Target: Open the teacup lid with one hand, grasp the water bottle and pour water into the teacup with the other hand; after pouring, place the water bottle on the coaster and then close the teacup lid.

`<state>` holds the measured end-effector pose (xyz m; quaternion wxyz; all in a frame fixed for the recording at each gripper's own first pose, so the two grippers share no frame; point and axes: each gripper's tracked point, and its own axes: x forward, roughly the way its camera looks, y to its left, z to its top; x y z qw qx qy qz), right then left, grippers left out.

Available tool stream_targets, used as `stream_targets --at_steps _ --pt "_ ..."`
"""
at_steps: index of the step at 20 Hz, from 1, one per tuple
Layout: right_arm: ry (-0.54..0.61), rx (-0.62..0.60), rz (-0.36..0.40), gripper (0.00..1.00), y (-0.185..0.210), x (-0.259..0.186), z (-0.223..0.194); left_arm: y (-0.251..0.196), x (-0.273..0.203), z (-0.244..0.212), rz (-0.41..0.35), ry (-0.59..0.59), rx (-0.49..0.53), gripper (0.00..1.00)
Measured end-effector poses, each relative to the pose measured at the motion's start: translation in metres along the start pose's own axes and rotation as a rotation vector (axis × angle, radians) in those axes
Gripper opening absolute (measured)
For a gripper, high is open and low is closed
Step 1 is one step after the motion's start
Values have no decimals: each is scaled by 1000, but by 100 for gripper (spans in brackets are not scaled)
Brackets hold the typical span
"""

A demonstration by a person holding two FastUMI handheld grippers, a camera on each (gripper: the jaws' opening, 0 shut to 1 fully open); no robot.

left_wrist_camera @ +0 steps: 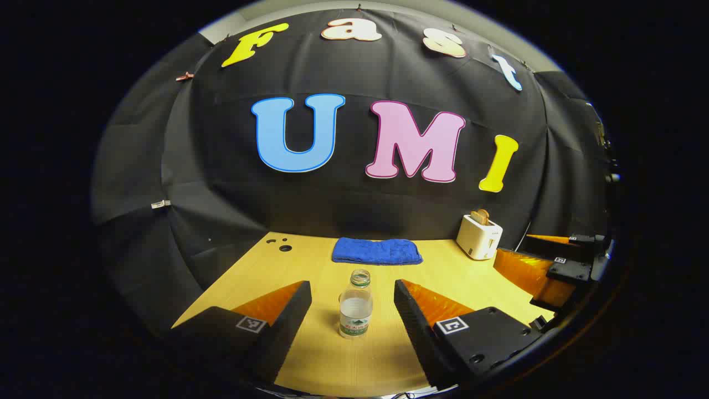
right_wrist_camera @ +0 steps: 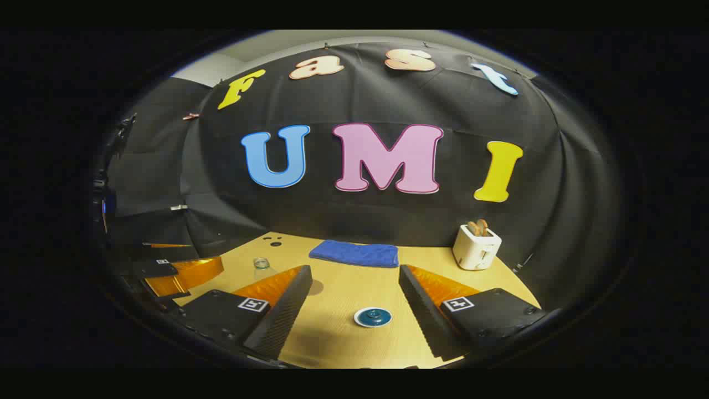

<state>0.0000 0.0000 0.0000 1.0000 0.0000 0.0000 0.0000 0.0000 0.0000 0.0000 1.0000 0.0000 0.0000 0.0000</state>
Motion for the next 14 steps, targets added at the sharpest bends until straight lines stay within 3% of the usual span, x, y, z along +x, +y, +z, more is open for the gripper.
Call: stream_targets --at_steps 7,14 --pt "15 1 -33 98 3 4 -4 -1 10 -2 -58 2 38 95" --pt "29 14 -45 98 1 7 -8 -3 15 -2 -65 -1 46 95"
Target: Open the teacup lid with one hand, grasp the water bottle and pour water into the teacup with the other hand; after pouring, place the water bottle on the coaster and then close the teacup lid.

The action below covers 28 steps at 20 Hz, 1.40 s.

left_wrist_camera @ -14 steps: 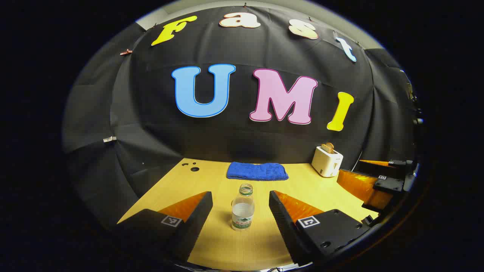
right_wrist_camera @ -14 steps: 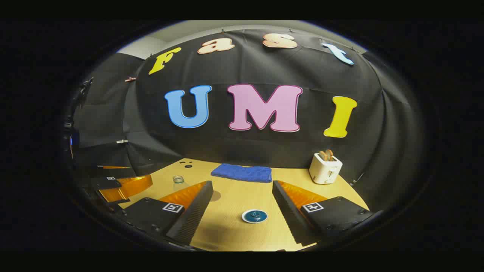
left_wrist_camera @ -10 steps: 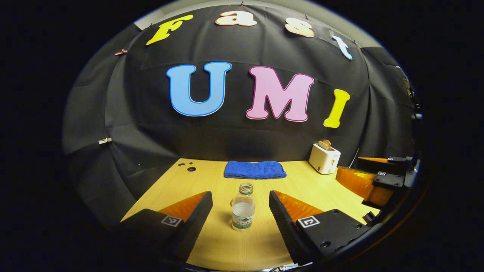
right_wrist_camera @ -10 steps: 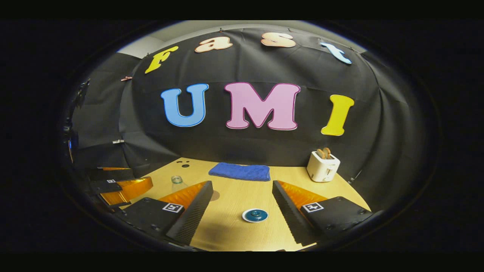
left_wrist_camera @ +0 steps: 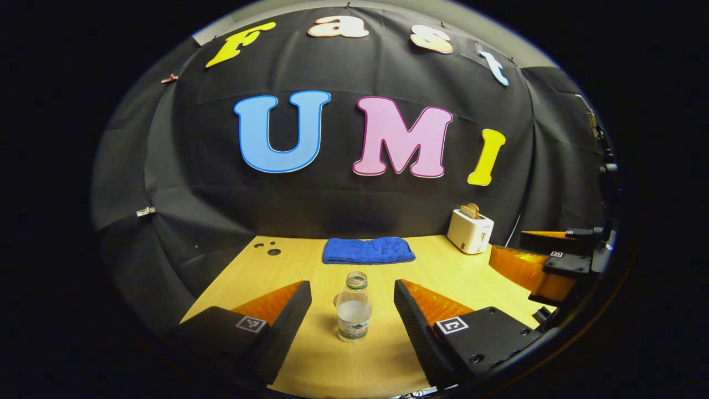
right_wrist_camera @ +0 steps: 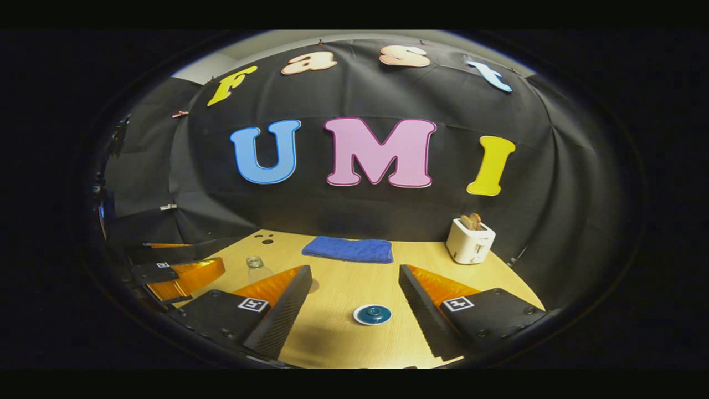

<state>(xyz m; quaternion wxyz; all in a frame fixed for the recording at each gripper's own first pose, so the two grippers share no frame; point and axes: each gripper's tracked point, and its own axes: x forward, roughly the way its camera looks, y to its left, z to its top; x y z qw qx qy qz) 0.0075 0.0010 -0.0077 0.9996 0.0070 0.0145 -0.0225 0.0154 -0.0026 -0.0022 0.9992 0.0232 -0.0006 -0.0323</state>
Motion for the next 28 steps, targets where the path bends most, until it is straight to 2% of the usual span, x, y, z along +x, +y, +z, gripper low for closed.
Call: stream_targets --at_steps 9,13,19,23,24,25,28 --pt "26 -17 14 98 -4 4 -10 4 -1 -12 20 16 27 95" --pt "62 -34 36 98 -5 20 -29 6 3 -25 32 36 41 95" --pt "132 -53 36 98 -24 62 -84 17 18 -76 92 119 -19 95" --pt "134 -102 29 98 -35 98 -116 33 33 -119 166 149 -116 95" --pt "142 -95 28 98 -37 106 -124 36 36 -131 181 157 -130 91" --pt "149 -82 25 98 -39 111 -133 37 40 -140 187 158 -141 95" --pt "187 -69 35 98 -40 120 -155 44 56 -162 183 155 -148 95"
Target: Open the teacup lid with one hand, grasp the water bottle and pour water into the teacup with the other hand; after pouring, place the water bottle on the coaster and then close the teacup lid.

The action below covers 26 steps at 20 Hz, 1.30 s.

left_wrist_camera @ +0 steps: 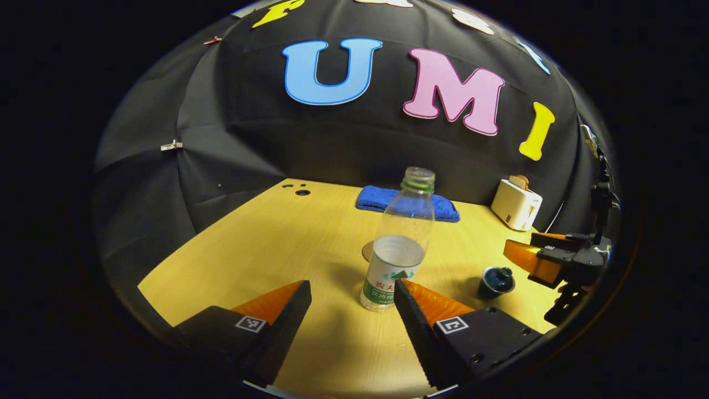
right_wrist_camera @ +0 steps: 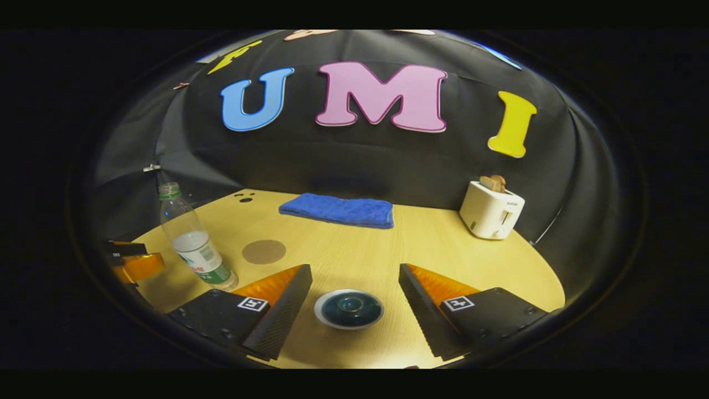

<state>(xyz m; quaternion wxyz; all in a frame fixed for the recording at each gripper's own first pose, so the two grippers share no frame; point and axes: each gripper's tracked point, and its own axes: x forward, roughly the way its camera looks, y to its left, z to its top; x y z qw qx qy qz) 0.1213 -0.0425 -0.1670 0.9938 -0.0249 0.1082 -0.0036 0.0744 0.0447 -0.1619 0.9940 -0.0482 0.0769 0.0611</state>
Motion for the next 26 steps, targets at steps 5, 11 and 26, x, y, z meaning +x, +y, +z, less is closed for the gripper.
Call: stream_targets --at_steps 5,11,26 --pt "5 -68 28 98 4 11 -25 16 13 -24 9 -13 35 95" --pt "18 -85 28 97 10 13 -49 16 15 -49 -1 24 20 95" --pt "31 -18 50 65 10 20 -53 9 16 -60 -20 46 53 95"
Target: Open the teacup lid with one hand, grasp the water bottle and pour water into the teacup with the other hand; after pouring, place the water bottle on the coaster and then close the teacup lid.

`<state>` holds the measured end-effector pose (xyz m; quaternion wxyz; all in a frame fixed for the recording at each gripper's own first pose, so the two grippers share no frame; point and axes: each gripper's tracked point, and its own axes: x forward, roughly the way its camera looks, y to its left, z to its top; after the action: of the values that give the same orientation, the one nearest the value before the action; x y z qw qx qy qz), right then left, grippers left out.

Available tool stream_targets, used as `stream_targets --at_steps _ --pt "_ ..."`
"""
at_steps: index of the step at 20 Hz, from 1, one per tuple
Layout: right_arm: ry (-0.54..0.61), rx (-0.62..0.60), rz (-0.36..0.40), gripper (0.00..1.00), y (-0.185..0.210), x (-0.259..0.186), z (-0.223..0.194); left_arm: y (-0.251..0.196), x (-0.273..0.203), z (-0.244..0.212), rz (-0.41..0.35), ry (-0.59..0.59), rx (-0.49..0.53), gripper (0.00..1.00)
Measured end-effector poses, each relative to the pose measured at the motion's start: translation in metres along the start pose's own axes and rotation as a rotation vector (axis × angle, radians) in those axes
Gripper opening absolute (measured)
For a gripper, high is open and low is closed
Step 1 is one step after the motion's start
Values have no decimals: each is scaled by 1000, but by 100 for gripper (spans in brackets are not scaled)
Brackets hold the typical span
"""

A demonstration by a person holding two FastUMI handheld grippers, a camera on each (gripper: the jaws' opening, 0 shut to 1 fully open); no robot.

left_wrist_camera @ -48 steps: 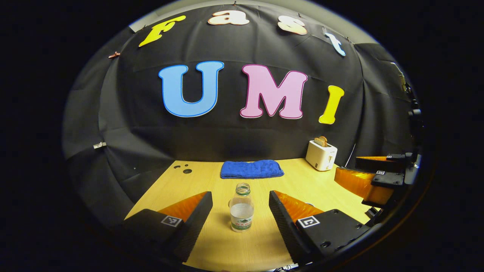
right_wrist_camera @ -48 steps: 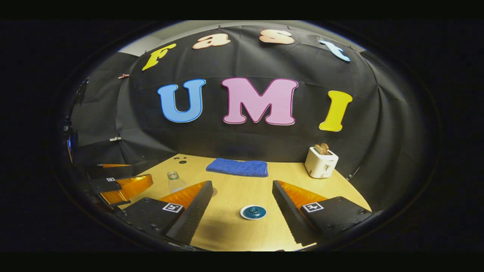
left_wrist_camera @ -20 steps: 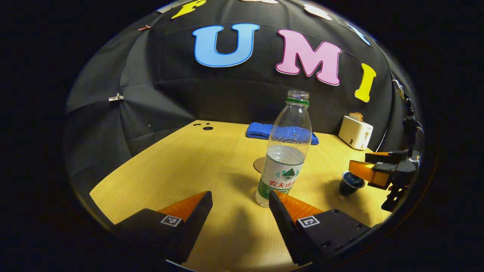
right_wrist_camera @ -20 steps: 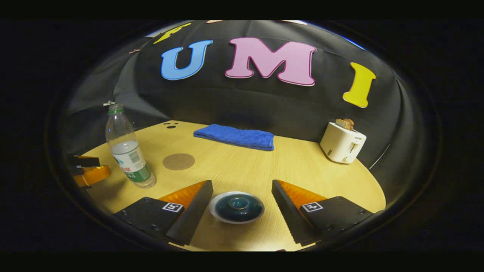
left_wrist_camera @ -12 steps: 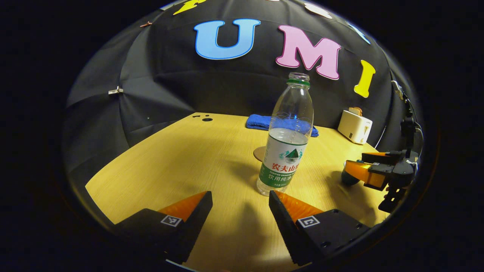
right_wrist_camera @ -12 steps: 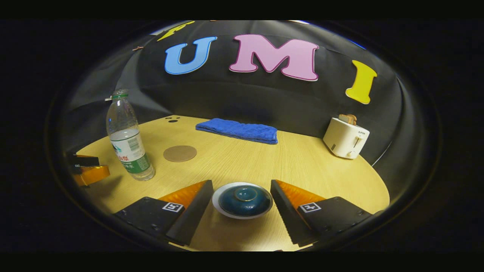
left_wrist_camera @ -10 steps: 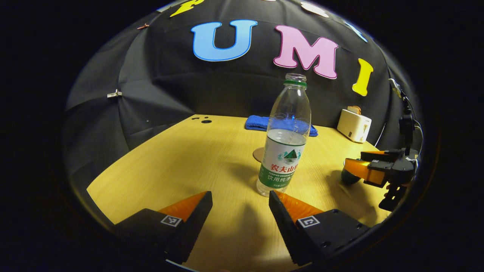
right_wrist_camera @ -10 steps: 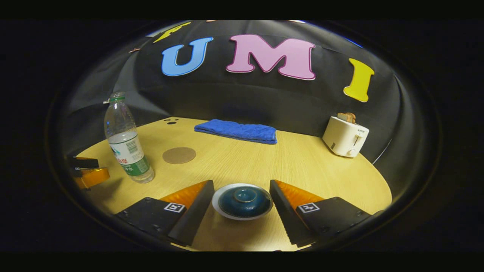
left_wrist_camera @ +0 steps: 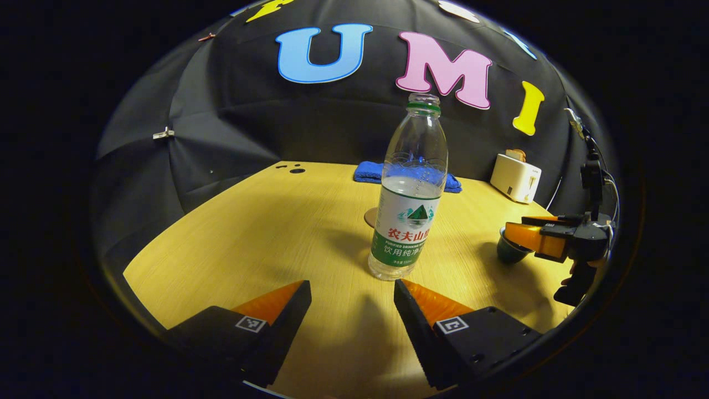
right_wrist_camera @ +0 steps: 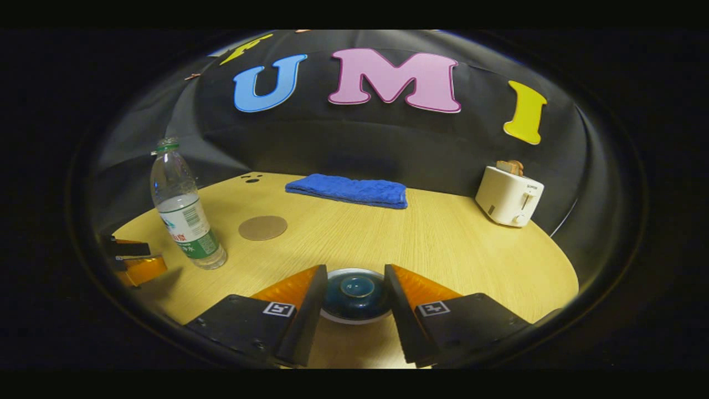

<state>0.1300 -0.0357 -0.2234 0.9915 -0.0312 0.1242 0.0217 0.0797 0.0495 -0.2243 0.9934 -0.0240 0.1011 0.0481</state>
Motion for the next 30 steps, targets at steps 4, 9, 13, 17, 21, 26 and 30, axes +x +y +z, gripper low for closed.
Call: stream_targets --at_steps 4,9,13,17,21,26,30 --pt "21 44 5 60 -2 2 2 0 2 -2 3 10 -6 95" --pt "25 41 11 41 0 0 4 -4 0 0 -8 4 13 95" --pt "45 10 3 26 0 4 4 -8 0 7 -19 -12 44 95" --pt "36 13 15 19 -1 3 5 -12 2 19 -35 -34 47 95" --pt "10 11 23 25 2 -1 14 -22 7 38 -63 -77 60 95" --pt "-28 69 13 19 3 -14 37 -47 20 58 -167 -129 103 95" --pt "-30 89 -6 30 -6 -23 40 -49 40 71 -177 -139 113 95"
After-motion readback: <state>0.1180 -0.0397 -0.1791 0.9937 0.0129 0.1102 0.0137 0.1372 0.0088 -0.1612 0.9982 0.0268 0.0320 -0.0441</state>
